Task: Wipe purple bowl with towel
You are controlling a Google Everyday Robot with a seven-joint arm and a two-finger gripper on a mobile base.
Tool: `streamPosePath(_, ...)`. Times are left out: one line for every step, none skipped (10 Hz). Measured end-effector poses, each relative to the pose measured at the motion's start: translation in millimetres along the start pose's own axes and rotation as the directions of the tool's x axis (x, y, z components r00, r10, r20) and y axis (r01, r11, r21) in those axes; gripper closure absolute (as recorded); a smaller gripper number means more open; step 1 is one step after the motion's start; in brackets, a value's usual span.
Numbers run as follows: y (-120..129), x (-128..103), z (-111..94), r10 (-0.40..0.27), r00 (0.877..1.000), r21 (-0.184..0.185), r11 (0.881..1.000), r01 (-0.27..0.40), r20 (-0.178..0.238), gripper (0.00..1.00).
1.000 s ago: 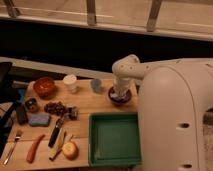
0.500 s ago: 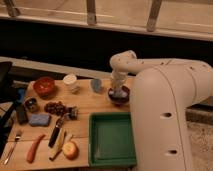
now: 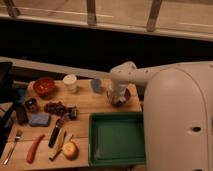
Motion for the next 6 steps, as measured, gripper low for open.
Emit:
streamPosePath(-8.1, -2.7, -5.2, 0.016, 1.0, 0.0, 1.0, -0.016, 0.009, 1.0)
streamPosePath(-14.4, -11.8, -9.3, 0.03, 0.999, 0.001, 1.0, -0.03, 0.021, 1.0)
streamPosePath(-17.3, -21.3, -11.1, 0.035, 0.999, 0.001, 0.999, -0.035, 0.027, 1.0)
streamPosePath(-16.6, -38.3, -13.4, 0.037, 0.999, -0.006, 0.999, -0.037, 0.036, 1.0)
streamPosePath(-14.2, -52.0, -14.4, 0.036, 0.999, -0.011, 0.999, -0.035, 0.039, 1.0)
streamPosePath(-9.7, -64.2, -13.6, 0.03, 0.999, -0.018, 0.999, -0.029, 0.04, 1.0)
